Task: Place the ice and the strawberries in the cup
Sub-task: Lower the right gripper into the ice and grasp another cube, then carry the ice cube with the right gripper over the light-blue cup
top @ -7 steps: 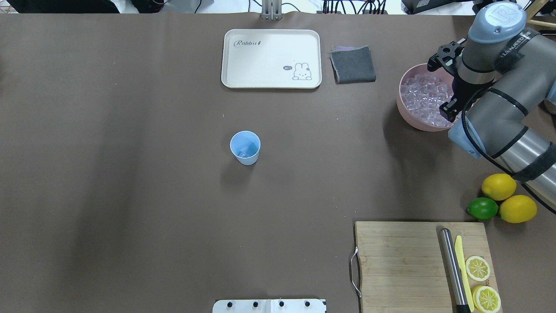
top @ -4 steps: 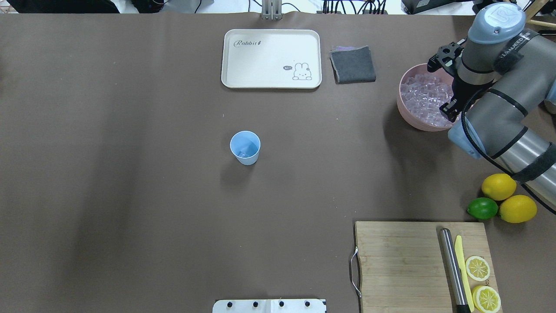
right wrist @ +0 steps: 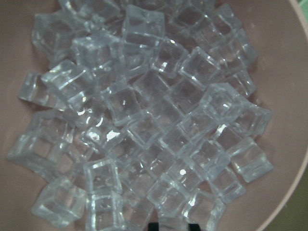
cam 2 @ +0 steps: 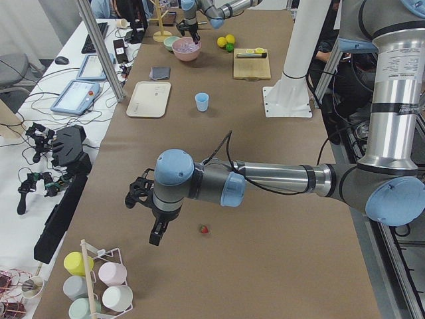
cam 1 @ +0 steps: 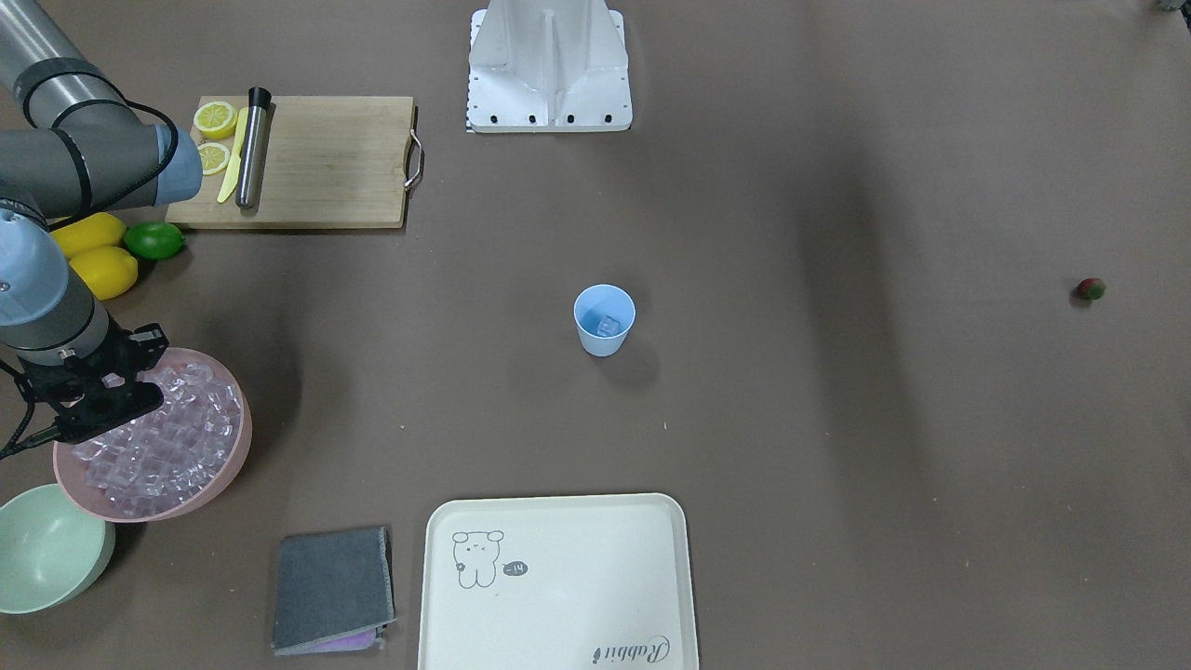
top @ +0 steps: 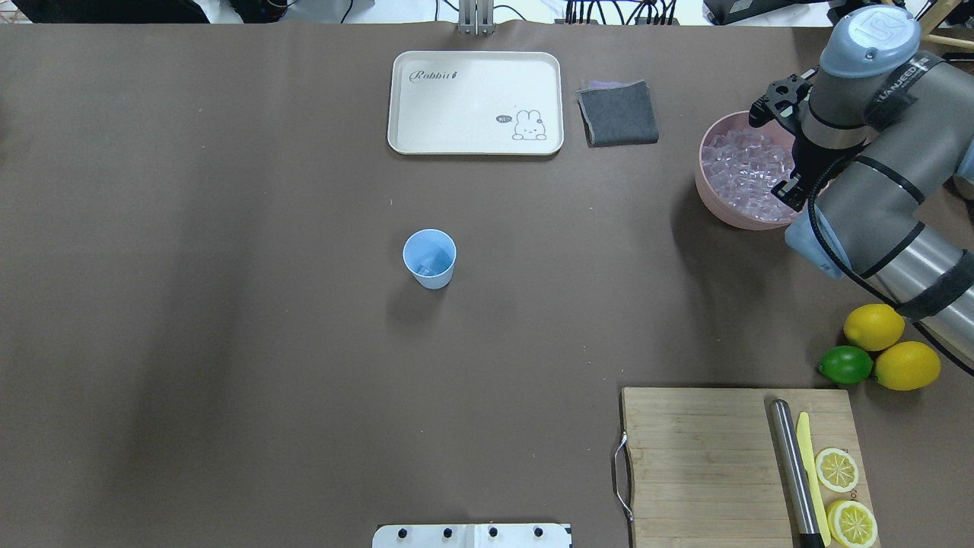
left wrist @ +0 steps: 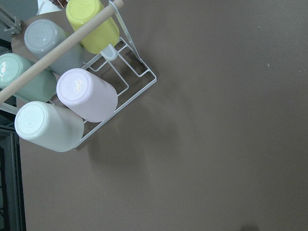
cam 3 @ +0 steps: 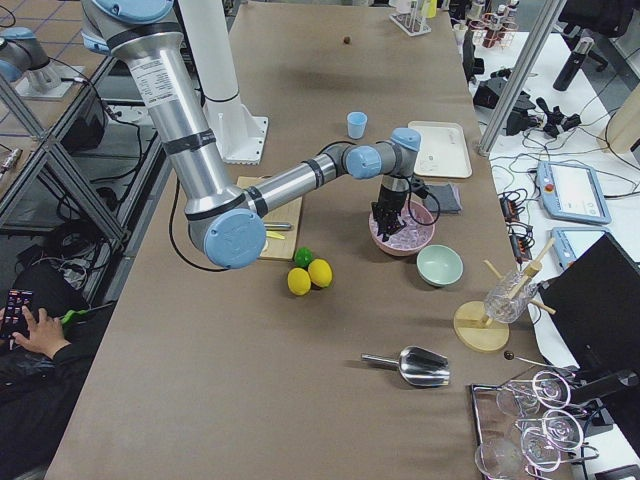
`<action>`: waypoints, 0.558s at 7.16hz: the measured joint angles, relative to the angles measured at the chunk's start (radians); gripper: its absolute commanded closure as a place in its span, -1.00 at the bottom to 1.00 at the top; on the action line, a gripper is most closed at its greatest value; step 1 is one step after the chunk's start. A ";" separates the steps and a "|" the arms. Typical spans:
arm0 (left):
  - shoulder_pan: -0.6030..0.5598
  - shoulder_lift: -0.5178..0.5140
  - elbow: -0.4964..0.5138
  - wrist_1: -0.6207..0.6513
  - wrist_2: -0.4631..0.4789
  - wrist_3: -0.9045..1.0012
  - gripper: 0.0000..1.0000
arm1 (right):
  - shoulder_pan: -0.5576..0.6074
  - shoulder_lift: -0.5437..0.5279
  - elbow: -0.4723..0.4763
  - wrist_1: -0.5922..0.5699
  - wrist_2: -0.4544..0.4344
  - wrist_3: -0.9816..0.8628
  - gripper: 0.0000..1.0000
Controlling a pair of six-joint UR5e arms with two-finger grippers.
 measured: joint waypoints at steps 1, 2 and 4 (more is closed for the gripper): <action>0.001 -0.003 0.001 0.000 0.000 0.000 -0.96 | 0.002 0.002 -0.001 -0.002 0.000 0.000 0.98; 0.001 -0.008 0.003 0.002 0.000 0.000 -0.96 | 0.012 0.009 0.001 -0.005 0.003 -0.001 1.00; 0.001 -0.014 0.005 0.003 0.000 0.000 -0.96 | 0.053 0.058 0.025 -0.058 0.013 -0.007 1.00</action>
